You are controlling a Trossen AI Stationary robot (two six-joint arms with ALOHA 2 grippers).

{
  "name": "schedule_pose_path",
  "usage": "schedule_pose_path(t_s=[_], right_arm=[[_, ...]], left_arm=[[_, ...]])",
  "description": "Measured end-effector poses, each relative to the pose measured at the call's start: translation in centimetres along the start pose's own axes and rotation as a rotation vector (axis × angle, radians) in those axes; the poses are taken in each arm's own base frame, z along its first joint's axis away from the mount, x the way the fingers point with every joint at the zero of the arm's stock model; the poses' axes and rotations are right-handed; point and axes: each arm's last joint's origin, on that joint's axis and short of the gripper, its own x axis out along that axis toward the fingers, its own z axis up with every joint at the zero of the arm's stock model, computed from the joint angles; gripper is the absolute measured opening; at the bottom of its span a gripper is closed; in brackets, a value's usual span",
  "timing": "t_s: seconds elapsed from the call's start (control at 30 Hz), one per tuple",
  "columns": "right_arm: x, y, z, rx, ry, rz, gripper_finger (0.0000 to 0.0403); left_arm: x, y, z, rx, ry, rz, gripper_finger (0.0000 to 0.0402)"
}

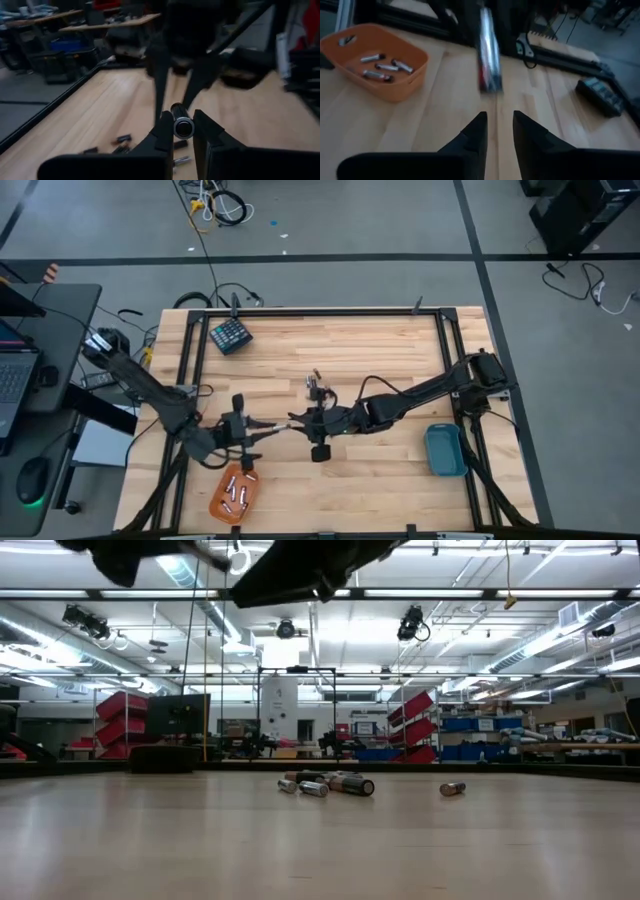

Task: Sort batteries
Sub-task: Put the silver battery into the orange bin

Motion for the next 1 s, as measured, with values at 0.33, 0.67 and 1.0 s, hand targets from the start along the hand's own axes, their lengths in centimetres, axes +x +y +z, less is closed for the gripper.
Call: schedule_pose_path(t_s=[0.33,0.67,1.0], right_arm=[[-3.5,-0.7,0.1,0.062,0.180,0.009,0.0085],[-3.3,-0.7,-0.2,0.065,0.191,0.007,0.0084],[-3.2,-0.9,-0.1,0.066,0.177,0.004,0.0086]], left_arm=[[-4.7,-3.3,3.5,-0.133,0.513,-0.383,0.0026],[-6.0,-6.2,1.1,-0.142,0.974,-0.440,0.0026],[-4.4,-8.1,-2.4,-0.076,1.054,-0.324,0.0048]])
